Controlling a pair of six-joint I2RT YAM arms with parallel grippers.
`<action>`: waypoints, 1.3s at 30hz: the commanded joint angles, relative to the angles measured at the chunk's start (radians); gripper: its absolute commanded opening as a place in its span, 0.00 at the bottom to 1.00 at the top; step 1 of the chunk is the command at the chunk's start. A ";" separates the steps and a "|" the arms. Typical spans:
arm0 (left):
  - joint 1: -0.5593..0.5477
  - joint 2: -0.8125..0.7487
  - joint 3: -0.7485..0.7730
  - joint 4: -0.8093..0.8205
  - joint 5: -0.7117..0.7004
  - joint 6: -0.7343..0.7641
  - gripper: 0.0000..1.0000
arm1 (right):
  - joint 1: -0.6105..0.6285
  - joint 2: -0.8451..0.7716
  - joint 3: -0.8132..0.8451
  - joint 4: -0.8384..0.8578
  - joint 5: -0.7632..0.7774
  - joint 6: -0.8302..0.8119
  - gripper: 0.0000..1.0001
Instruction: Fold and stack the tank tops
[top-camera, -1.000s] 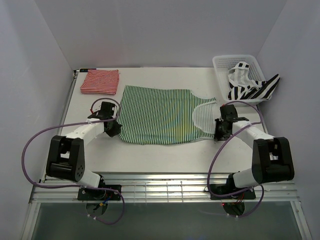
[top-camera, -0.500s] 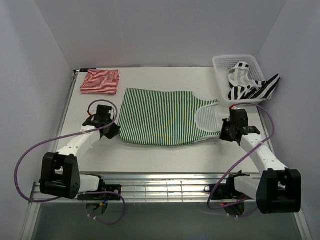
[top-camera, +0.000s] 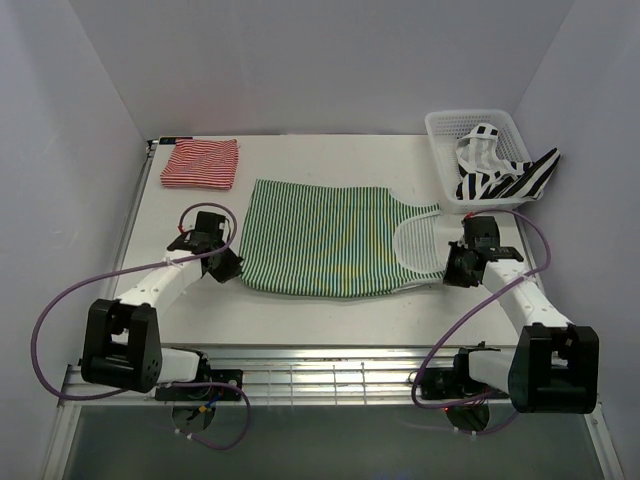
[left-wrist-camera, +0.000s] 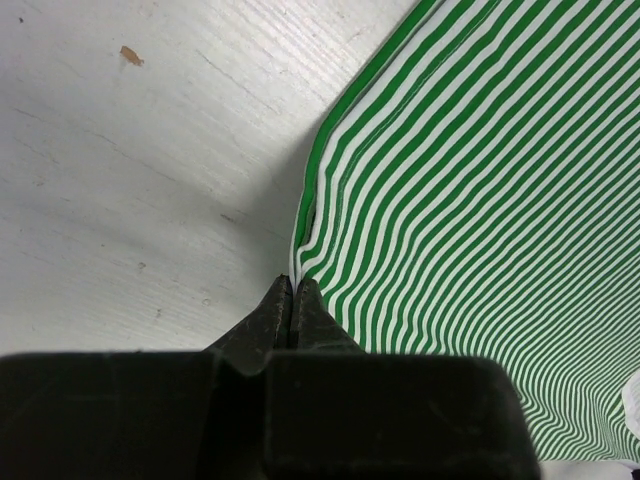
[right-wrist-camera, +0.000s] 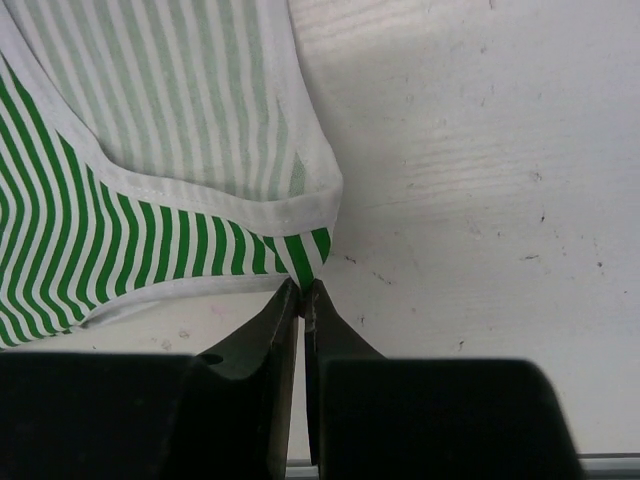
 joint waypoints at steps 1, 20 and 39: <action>0.002 0.021 0.075 -0.005 0.016 0.000 0.00 | -0.009 0.016 0.103 -0.005 -0.010 -0.029 0.08; 0.015 0.334 0.446 -0.075 -0.001 0.028 0.00 | -0.017 0.249 0.338 -0.034 -0.031 -0.046 0.08; 0.042 0.377 0.505 -0.141 0.009 0.043 0.00 | -0.059 0.276 0.352 -0.070 -0.061 -0.068 0.08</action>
